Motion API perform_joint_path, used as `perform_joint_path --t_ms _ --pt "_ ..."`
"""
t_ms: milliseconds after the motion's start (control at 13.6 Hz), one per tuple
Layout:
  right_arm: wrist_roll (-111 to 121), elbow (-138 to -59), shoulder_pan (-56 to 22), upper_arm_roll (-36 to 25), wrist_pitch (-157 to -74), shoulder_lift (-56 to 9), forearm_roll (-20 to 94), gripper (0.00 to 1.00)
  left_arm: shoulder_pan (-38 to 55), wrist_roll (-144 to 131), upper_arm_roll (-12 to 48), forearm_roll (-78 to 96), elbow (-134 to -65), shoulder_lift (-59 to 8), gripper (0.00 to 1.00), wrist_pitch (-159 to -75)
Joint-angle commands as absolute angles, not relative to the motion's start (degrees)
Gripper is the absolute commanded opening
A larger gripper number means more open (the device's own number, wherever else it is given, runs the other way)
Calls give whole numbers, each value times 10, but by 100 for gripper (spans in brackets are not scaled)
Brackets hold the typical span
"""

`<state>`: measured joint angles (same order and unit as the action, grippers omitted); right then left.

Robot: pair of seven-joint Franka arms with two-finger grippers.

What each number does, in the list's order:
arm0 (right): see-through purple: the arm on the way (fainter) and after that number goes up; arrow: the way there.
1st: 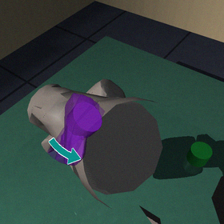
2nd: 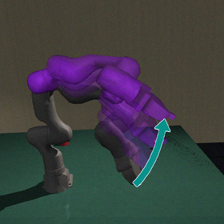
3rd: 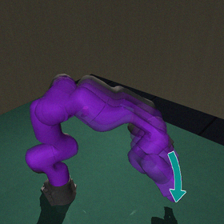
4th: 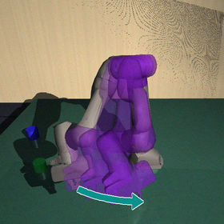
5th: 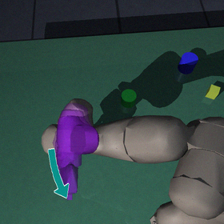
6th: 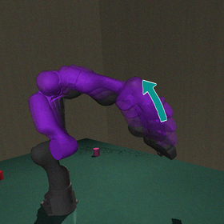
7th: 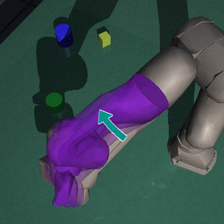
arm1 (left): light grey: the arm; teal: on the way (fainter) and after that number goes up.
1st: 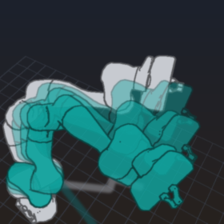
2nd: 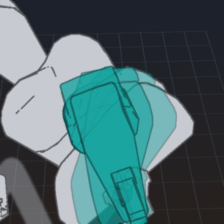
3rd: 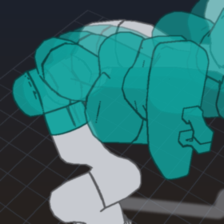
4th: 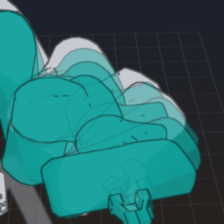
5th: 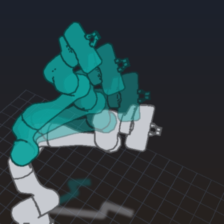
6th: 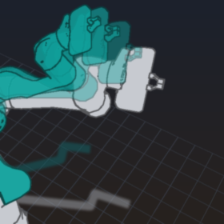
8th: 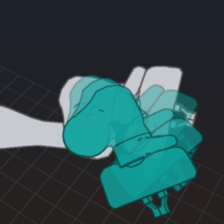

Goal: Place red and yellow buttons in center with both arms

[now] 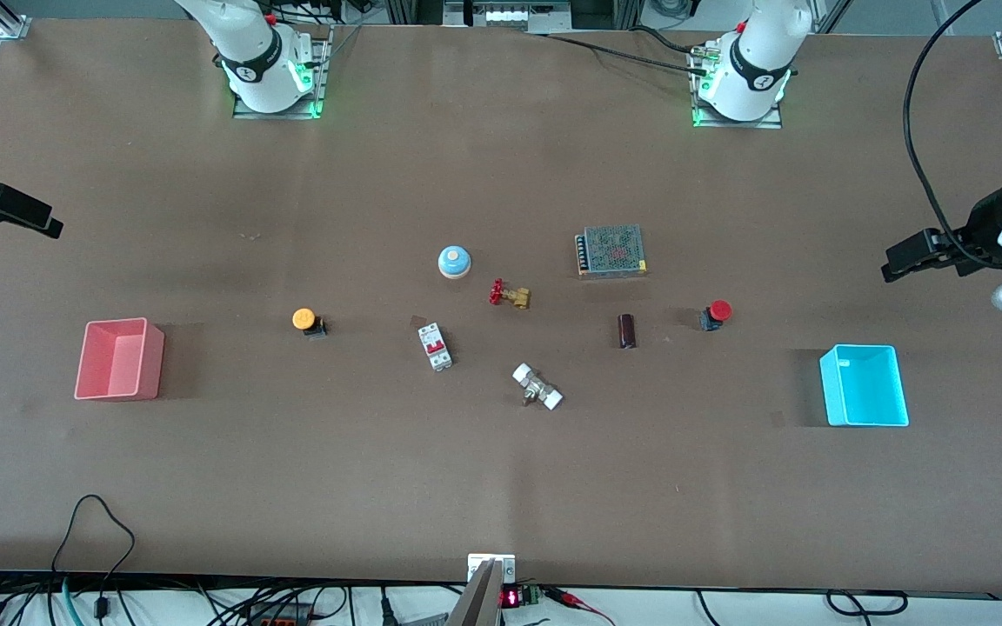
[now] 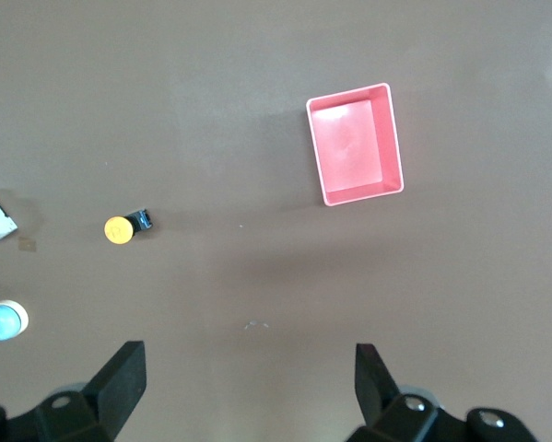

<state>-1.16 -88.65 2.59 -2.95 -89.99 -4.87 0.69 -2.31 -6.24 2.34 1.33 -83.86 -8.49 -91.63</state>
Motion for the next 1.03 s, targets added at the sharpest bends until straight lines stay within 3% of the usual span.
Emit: perform_joint_path --t_ms 0,957 --pt "-2 -868 12 -40 -885 -58 17 100 -22 -44 22 17 -845 -64 100 -900" --pt "-9 -881 -10 -40 -866 -48 11 100 -25 -17 20 14 -875 -40 100 -899"
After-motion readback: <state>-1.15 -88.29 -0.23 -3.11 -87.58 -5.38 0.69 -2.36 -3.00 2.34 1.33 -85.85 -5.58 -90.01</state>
